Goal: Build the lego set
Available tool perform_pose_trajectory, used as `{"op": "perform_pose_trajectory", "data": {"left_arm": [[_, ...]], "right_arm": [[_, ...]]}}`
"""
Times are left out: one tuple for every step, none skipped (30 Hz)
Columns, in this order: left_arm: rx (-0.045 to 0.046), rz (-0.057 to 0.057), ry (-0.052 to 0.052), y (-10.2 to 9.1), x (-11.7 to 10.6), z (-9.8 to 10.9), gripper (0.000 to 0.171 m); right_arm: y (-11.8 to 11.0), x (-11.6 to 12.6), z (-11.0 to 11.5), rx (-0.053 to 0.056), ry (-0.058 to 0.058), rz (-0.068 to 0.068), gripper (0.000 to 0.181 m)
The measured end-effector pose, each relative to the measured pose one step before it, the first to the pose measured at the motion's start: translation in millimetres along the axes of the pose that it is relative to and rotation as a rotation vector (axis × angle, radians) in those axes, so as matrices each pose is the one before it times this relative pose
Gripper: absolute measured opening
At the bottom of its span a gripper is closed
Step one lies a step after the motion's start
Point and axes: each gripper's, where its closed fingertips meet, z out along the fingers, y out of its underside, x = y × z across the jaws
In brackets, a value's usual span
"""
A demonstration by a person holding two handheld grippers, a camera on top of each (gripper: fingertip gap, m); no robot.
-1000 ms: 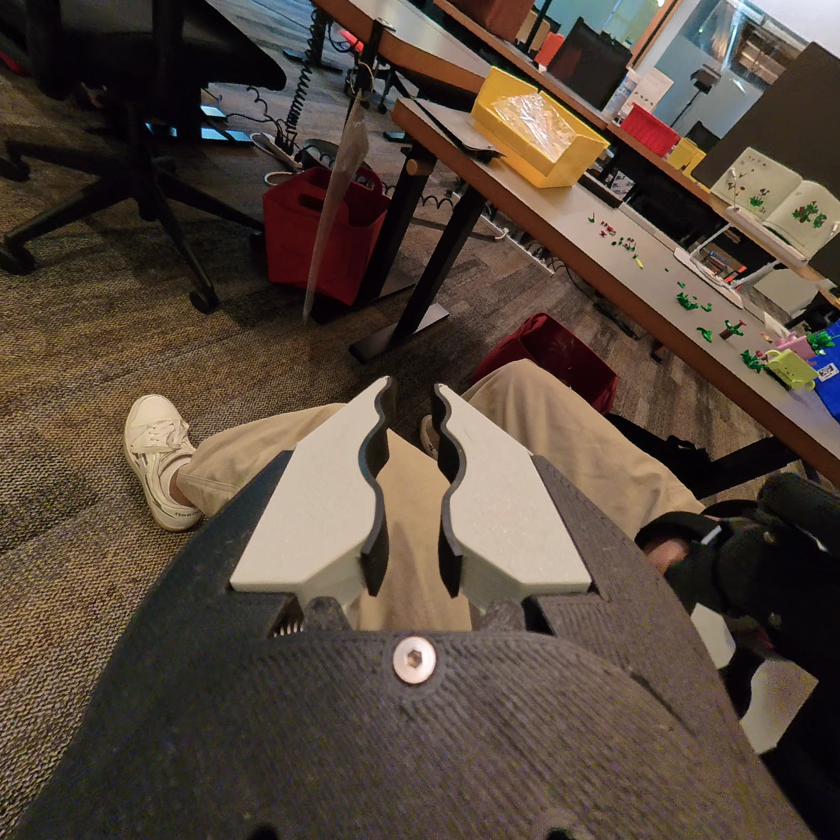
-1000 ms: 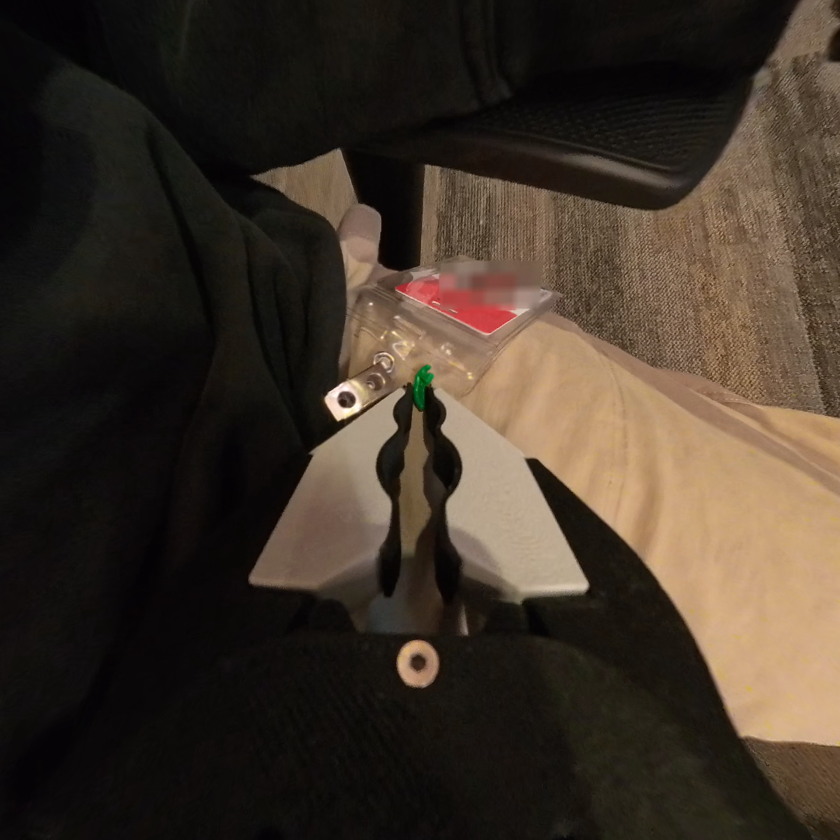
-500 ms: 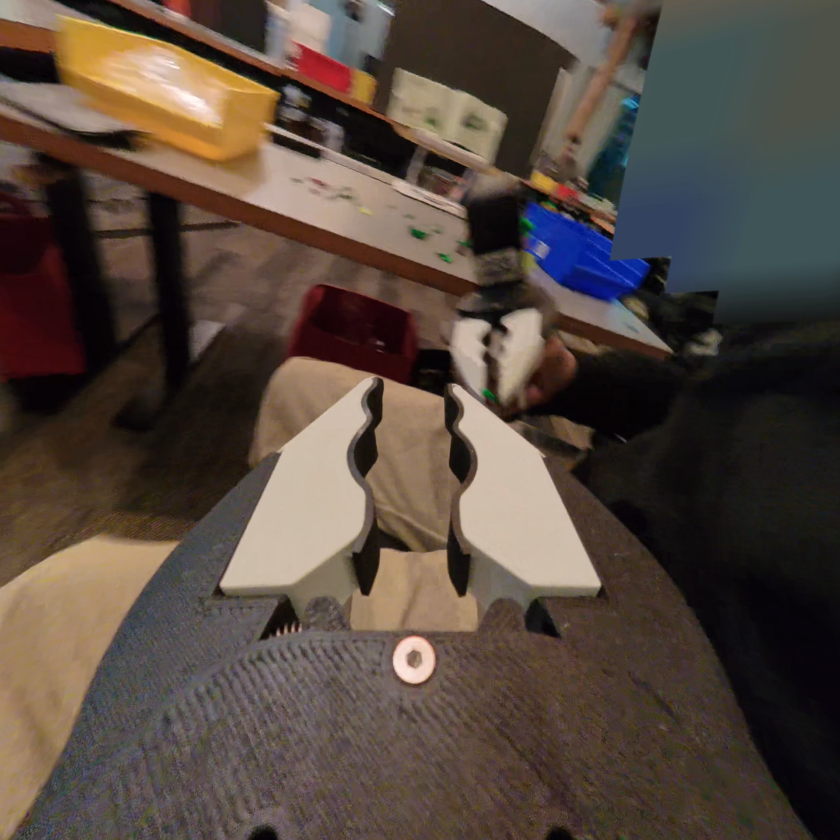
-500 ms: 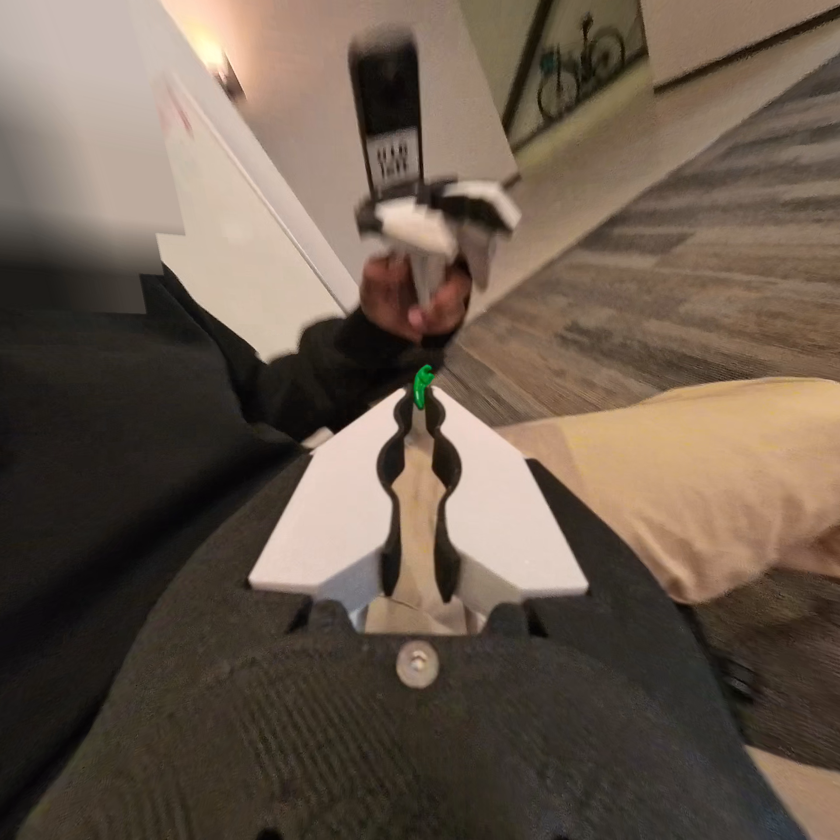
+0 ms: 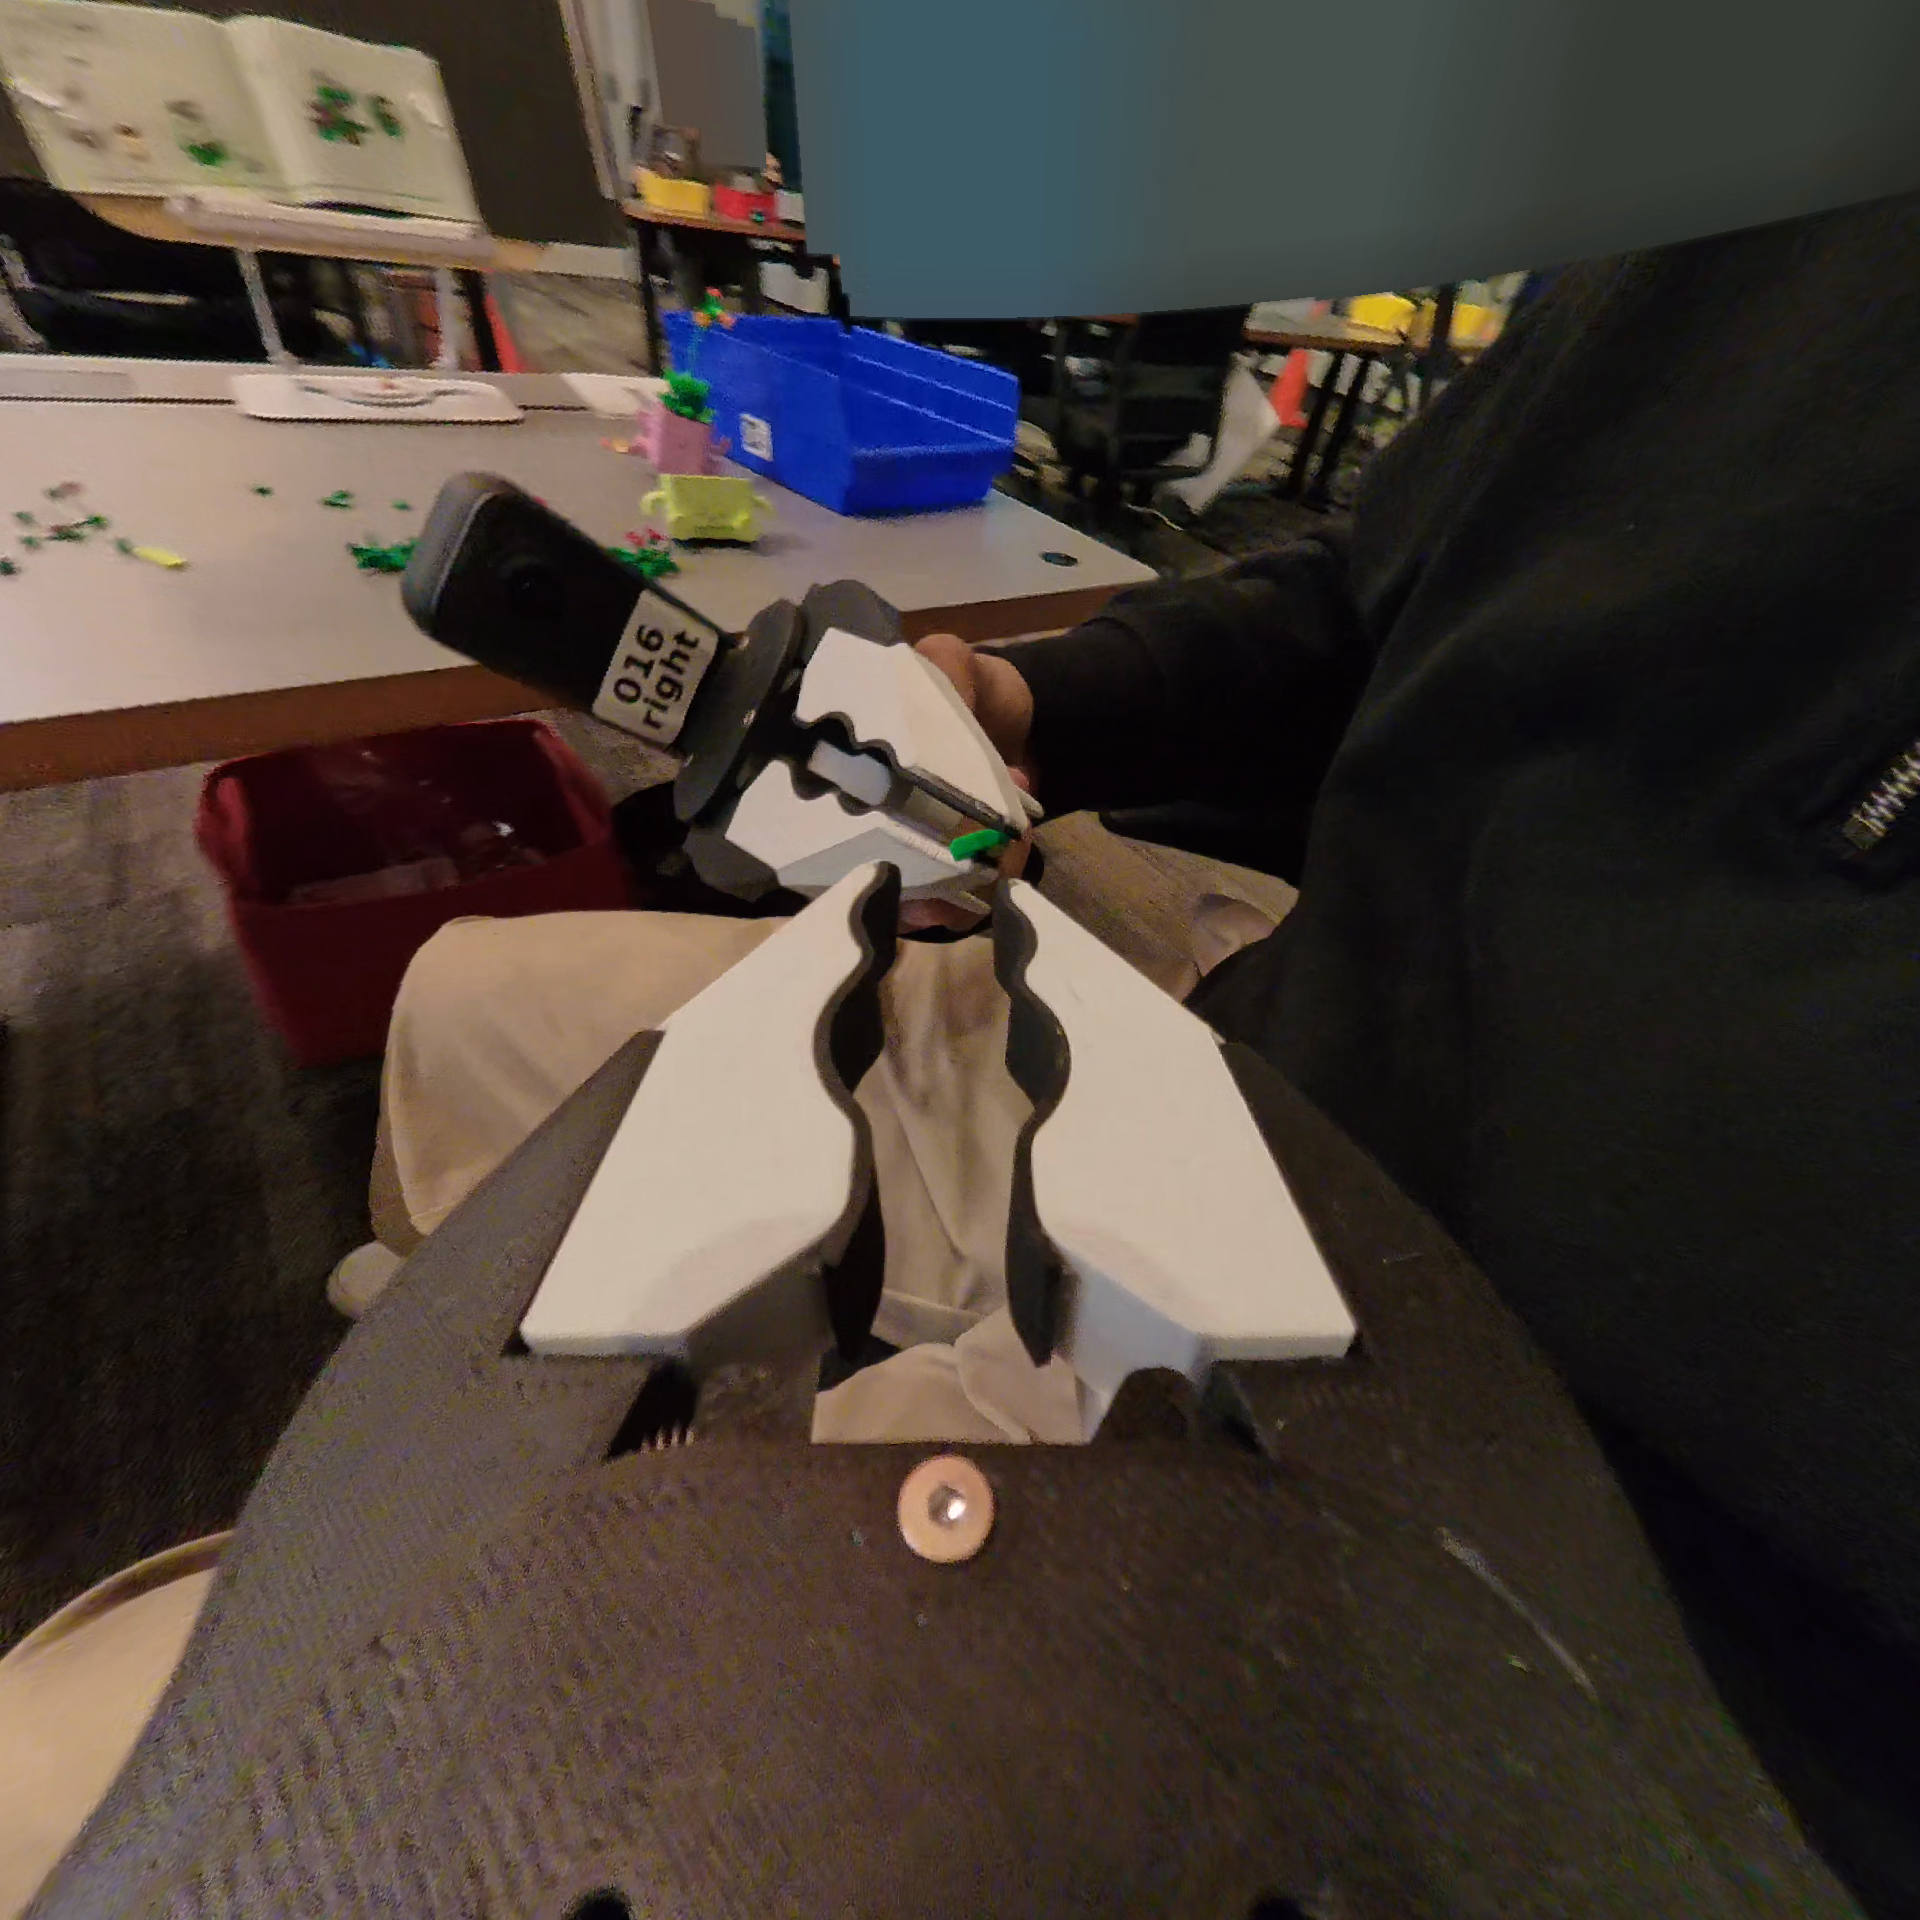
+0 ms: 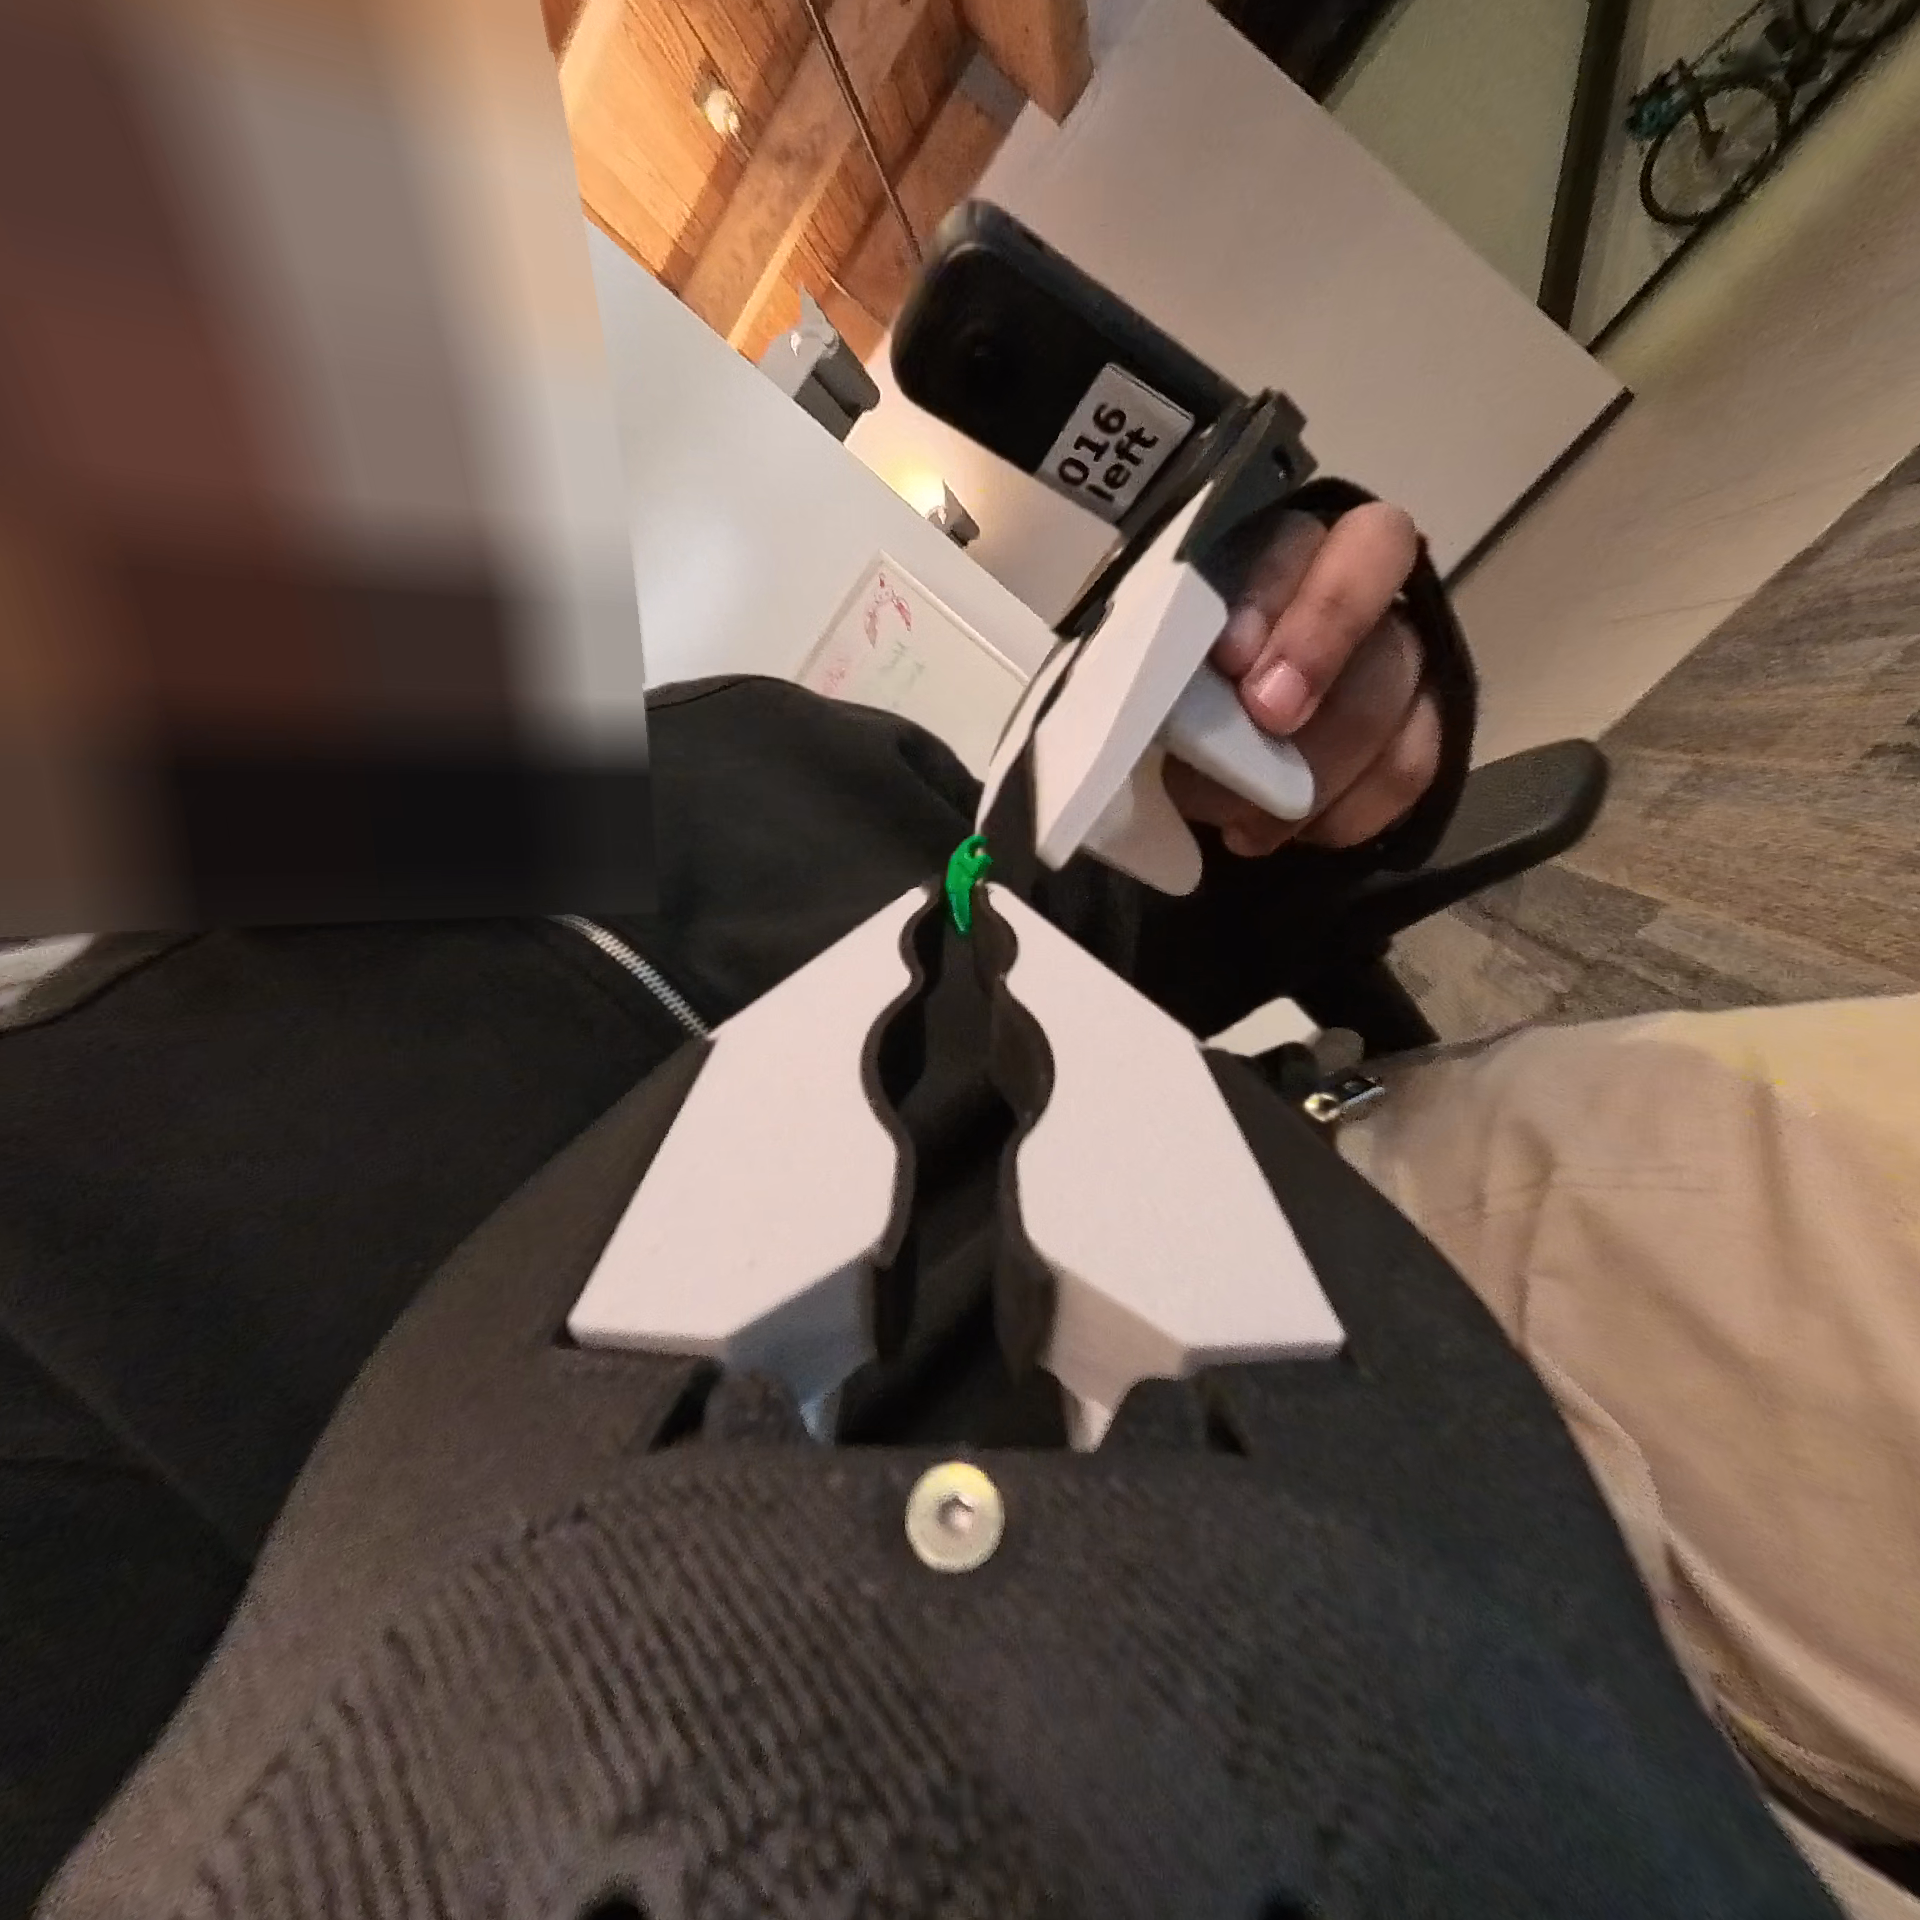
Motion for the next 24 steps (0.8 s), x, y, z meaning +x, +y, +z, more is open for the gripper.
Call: {"op": "perform_pose_trajectory", "data": {"left_arm": [[-0.00465,0.0088,0.0230,-1.50,0.06,3.58,0.014],[0.00261,0.0085,0.0174,-1.85,-0.55,3.40,0.010],[0.00399,0.0070,0.0081,-1.55,-1.81,3.14,0.010],[0.00113,0.0063,0.0113,-0.69,-1.57,3.21,0.009],[-0.00363,0.0042,0.0163,0.20,-1.17,3.21,0.009],[-0.00487,0.0041,0.0195,0.40,-0.97,3.38,0.010],[-0.00488,0.0041,0.0219,0.08,-1.26,3.59,0.010],[-0.00610,0.0034,0.0236,0.11,-1.54,3.90,0.011],[-0.00308,0.0006,0.0218,-0.49,-2.19,4.08,0.014],[-0.00269,0.0013,0.0243,-0.52,-1.90,4.40,0.016],[-0.00353,0.0016,0.0339,-0.14,-0.35,4.64,0.014],[-0.00745,-0.0008,0.0378,0.42,0.35,4.69,0.010],[-0.01222,0.0002,0.0272,1.07,-1.55,4.50,0.010],[-0.01679,0.0007,0.0266,1.52,-1.64,4.22,0.010],[-0.01642,0.0005,0.0234,1.24,-2.06,3.89,0.010],[-0.01551,0.0039,0.0205,1.14,-2.30,3.74,0.010],[-0.01119,0.0040,0.0236,0.53,-1.57,3.50,0.009],[-0.01341,0.0001,0.0184,0.79,-2.41,3.58,0.008],[-0.01446,0.0001,0.0128,1.06,-3.04,3.63,0.008],[-0.01468,0.0010,0.0097,1.29,-3.29,3.50,0.008],[-0.01794,0.0003,0.0063,1.96,-3.55,3.47,0.008],[-0.01850,0.0005,0.0046,2.35,-3.41,3.33,0.008],[-0.01716,0.0004,0.0043,2.61,-3.13,3.25,0.008],[-0.01587,-0.0030,0.0036,2.76,-3.13,3.01,0.008]], "right_arm": [[-1.34,-1.94,-2.69,0.0319,-0.0092,0.0034,0.003],[-2.26,-0.79,-3.45,0.0391,-0.0043,0.0047,0.003],[-2.00,-0.94,-3.82,0.0385,-0.0070,0.0031,0.003],[-1.45,-1.33,-3.66,0.0358,-0.0106,0.0044,0.003],[-0.66,-0.87,-3.65,0.0293,-0.0066,0.0073,0.003],[-0.14,-0.67,-3.59,0.0244,-0.0043,0.0093,0.003],[0.00,-0.48,-3.66,0.0209,-0.0002,0.0095,0.002],[-0.33,-0.66,-3.82,0.0201,0.0038,0.0077,0.002],[-0.30,-1.66,-4.02,0.0171,0.0031,0.0071,0.002],[-0.87,-3.07,-6.03,0.0149,0.0052,0.0028,0.002],[-0.04,-2.13,-4.31,0.0157,0.0094,0.0008,0.002],[0.38,-1.43,-4.34,0.0157,0.0136,-0.0016,0.002],[0.95,-0.72,-4.63,0.0101,0.0141,0.0039,0.002],[0.31,-0.08,-5.50,0.0117,0.0146,0.0077,0.002],[0.60,0.35,-4.43,0.0153,0.0151,0.0060,0.003],[-0.05,0.41,-4.09,0.0194,0.0139,0.0069,0.003],[-0.33,0.54,-3.44,0.0186,0.0108,0.0064,0.002],[0.00,0.51,-3.20,0.0177,0.0121,0.0080,0.003],[-0.76,0.35,-3.66,0.0206,0.0114,0.0102,0.002],[-1.12,0.17,-4.95,0.0214,0.0132,0.0064,0.003],[-1.39,2.07,-2.68,0.0205,0.0184,0.0055,0.003],[-2.25,1.42,-5.40,0.0201,0.0207,0.0096,0.003],[-0.97,2.36,-3.92,0.0169,0.0230,0.0045,0.003],[-1.16,2.59,-3.74,0.0161,0.0245,0.0006,0.003]]}}
